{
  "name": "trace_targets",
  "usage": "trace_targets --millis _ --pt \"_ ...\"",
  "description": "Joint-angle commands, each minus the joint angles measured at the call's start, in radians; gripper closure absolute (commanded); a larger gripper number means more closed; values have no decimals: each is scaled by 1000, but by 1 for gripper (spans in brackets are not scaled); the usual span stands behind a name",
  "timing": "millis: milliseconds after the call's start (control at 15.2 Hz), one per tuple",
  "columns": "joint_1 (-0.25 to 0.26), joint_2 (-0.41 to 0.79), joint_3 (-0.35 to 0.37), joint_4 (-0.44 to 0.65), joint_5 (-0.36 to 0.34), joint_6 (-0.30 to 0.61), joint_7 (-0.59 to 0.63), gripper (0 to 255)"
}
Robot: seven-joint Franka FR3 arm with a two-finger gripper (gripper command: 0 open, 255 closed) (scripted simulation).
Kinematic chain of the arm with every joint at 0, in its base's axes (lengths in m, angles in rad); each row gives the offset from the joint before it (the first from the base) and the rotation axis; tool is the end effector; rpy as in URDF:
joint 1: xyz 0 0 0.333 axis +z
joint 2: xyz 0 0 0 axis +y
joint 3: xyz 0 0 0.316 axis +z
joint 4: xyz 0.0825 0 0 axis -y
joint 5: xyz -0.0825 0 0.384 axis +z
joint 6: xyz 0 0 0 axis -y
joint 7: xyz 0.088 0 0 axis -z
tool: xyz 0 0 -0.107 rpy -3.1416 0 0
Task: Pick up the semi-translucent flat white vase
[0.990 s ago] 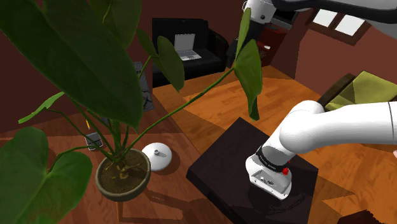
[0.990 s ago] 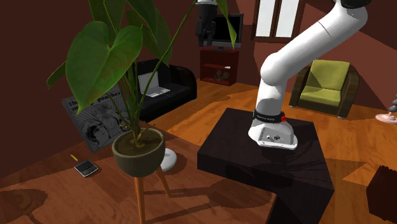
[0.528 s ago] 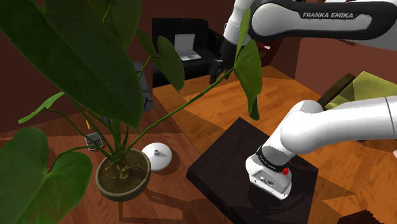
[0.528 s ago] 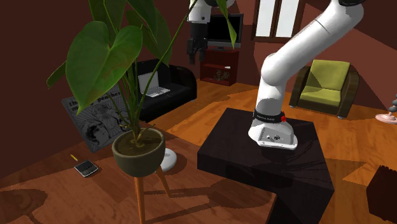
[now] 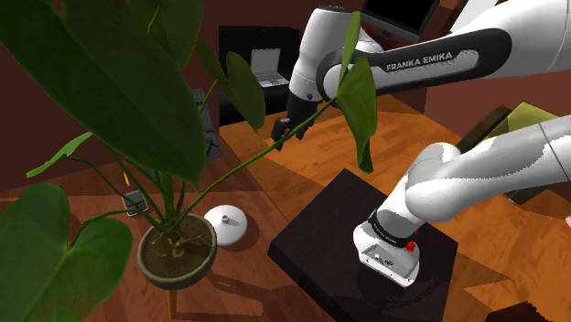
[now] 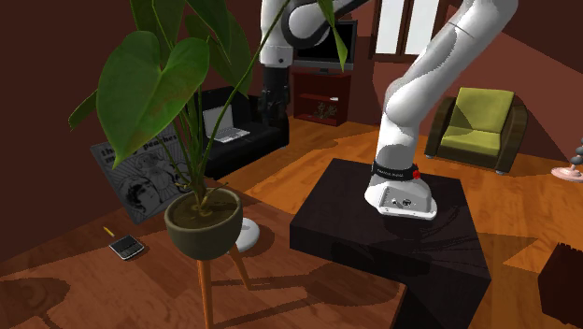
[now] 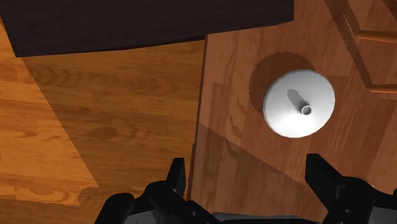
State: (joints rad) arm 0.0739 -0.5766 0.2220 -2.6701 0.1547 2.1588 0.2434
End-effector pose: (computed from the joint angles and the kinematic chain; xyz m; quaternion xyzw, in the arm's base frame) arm 0.3502 0.1104 0.4166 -0.9991 0.0307 -0.0271 0.0125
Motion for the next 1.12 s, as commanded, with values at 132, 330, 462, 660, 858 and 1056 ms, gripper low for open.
trace_targets --millis 132,330,462,660,858,1056 --pt "19 119 68 -21 17 145 62 0" --pt "21 233 121 -12 9 251 117 0" --pt "17 315 157 2 -12 320 161 0" --pt "4 446 207 33 -76 415 249 0" --pt "-6 586 239 79 -195 496 371 0" --pt "21 728 226 140 -353 555 519 0"
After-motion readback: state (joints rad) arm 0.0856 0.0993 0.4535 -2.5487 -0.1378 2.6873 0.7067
